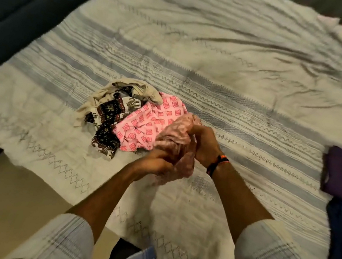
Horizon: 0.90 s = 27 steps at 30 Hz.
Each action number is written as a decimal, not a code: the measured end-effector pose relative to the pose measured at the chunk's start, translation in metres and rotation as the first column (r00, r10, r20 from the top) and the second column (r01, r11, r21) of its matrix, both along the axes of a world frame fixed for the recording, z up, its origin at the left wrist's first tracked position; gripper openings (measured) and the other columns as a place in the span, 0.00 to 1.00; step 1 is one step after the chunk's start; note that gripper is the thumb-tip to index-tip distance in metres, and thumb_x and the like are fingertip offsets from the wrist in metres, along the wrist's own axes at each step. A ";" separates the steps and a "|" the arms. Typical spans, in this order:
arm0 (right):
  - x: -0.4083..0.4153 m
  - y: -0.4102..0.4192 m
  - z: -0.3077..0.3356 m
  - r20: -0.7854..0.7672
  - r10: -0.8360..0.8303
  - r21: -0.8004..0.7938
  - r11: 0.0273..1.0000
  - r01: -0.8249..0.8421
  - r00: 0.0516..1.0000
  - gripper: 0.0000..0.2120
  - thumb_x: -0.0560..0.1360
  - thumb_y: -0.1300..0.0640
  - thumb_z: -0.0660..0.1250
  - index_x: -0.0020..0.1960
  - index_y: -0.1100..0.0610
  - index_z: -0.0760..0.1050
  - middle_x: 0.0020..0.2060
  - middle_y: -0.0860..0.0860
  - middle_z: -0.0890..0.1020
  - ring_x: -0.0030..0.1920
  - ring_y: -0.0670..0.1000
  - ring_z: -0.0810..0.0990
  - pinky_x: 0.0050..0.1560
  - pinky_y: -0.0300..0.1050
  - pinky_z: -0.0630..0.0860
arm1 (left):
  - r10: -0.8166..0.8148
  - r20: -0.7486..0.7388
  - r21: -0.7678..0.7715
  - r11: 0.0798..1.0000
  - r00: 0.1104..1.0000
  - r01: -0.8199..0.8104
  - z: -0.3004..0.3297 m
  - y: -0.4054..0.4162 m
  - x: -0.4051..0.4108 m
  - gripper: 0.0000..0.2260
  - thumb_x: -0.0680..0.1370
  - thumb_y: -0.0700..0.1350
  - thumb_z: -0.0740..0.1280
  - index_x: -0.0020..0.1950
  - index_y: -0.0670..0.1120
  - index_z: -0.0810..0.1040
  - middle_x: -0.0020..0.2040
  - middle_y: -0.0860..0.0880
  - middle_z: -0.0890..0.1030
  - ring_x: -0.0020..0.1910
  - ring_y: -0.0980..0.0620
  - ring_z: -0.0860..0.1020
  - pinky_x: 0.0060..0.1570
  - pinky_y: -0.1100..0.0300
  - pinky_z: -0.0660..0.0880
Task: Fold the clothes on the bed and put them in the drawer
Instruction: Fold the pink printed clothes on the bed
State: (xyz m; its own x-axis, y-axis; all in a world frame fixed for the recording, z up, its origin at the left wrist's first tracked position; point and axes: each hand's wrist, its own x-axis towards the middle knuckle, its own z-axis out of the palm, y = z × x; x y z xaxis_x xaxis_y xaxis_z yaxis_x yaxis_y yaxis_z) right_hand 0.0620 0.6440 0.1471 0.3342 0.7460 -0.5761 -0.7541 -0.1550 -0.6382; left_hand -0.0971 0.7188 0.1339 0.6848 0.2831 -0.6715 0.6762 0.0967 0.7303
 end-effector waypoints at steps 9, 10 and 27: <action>-0.004 -0.061 0.086 0.188 0.120 0.201 0.967 -0.158 0.975 0.12 0.75 0.60 0.65 0.55 0.64 0.78 0.47 0.56 0.82 0.49 0.56 0.81 0.56 0.50 0.76 | 0.565 0.211 0.209 0.771 0.798 -0.601 0.044 -0.029 0.004 0.14 0.70 0.42 0.73 0.53 0.47 0.76 0.50 0.47 0.83 0.46 0.50 0.79 0.48 0.53 0.78; -0.006 -0.067 0.097 0.239 0.123 0.192 0.966 -0.171 0.963 0.12 0.75 0.60 0.66 0.56 0.64 0.78 0.48 0.57 0.82 0.49 0.56 0.81 0.57 0.50 0.75 | 0.549 0.255 0.244 0.760 0.796 -0.602 0.054 -0.032 0.004 0.20 0.70 0.43 0.74 0.59 0.48 0.74 0.52 0.48 0.81 0.49 0.51 0.79 0.51 0.54 0.78; -0.027 -0.095 0.159 0.667 -0.197 -0.072 0.943 0.326 0.718 0.17 0.71 0.47 0.74 0.53 0.58 0.81 0.52 0.55 0.85 0.51 0.54 0.83 0.60 0.56 0.78 | 0.168 0.442 0.323 0.887 0.881 -0.331 0.142 -0.025 0.001 0.23 0.66 0.63 0.68 0.42 0.43 0.80 0.36 0.45 0.81 0.38 0.45 0.80 0.40 0.48 0.78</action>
State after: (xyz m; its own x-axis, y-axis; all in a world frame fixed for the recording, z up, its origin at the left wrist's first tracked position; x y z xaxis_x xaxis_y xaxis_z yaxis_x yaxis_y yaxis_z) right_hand 0.0348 0.5485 0.3063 0.8371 0.4823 -0.2581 -0.1999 -0.1695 -0.9650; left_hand -0.0963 0.6941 0.2762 0.7363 0.6554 -0.1684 0.3175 -0.1148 0.9413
